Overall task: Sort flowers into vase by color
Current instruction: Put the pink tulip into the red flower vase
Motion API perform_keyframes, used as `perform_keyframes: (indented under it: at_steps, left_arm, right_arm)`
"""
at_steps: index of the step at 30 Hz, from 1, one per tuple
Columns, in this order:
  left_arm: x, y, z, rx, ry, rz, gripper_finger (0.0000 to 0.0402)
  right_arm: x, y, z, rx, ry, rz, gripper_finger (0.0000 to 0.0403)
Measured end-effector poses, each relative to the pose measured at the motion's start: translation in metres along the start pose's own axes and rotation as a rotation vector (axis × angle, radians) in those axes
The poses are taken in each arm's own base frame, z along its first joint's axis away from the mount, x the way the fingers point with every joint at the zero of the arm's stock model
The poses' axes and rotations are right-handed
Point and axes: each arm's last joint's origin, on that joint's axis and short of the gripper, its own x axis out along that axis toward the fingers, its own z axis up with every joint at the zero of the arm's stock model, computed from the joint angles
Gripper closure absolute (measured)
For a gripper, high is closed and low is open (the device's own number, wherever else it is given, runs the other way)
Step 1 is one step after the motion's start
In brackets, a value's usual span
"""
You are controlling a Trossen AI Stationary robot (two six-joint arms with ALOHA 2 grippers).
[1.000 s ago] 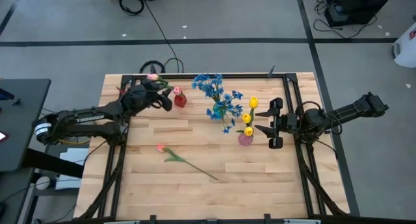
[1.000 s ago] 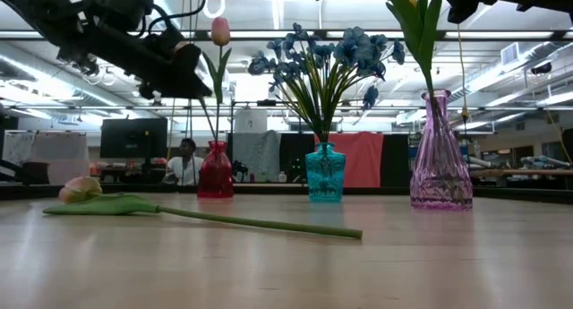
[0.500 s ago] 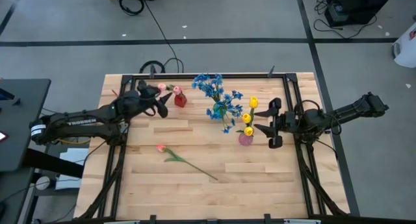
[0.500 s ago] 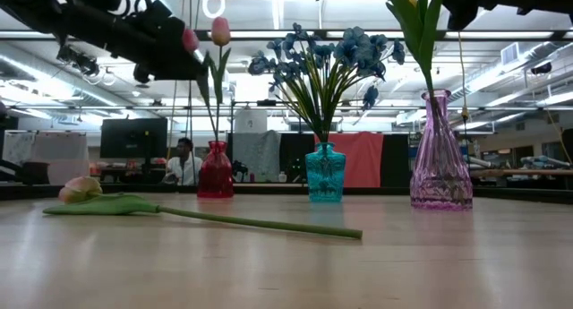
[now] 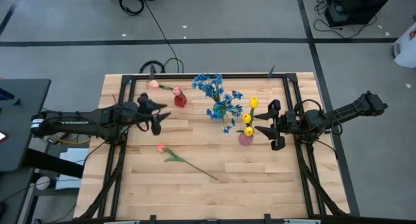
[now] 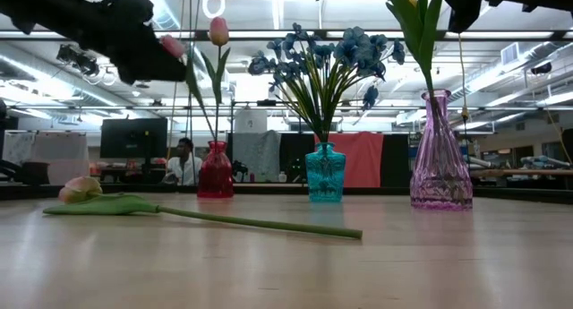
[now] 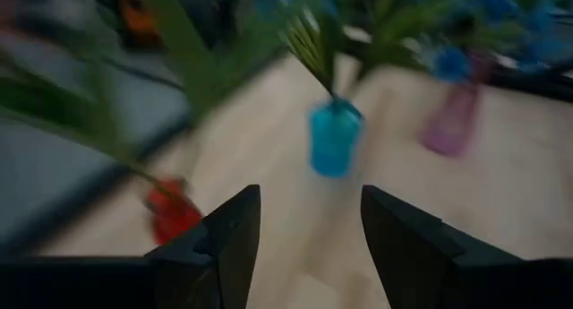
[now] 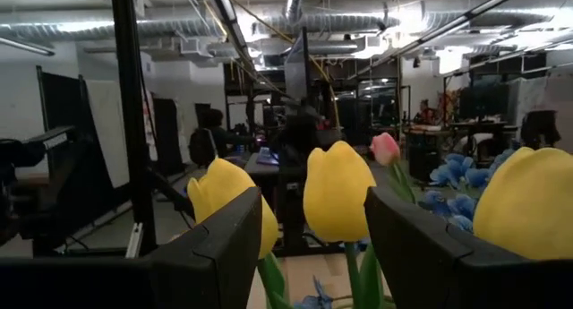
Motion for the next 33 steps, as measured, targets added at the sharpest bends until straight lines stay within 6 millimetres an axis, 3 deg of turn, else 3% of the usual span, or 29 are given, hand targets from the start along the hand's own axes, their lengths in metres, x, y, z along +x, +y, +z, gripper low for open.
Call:
perform_keyframes:
  at_steps: [9,19,27,33]
  left_arm:
    - [0.001,-0.027,-0.023,-0.283,0.274,-0.267,0.0204]
    - [0.018,-0.094,-0.047,-0.403,0.452,-0.525,0.0204]
    - [0.036,-0.132,-0.068,-0.334,0.620,-0.444,0.0204]
    - [0.048,-0.161,-0.051,-0.143,0.748,-0.332,0.0204]
  right_arm:
    - [0.000,0.001,-0.002,0.031,0.015,0.008,0.0192]
    - [0.001,0.002,-0.002,-0.023,0.018,0.058,0.0192]
    - [0.004,0.003,-0.008,-0.062,0.047,0.059,0.0192]
    - [0.005,0.004,-0.008,-0.095,0.042,0.060,0.0192]
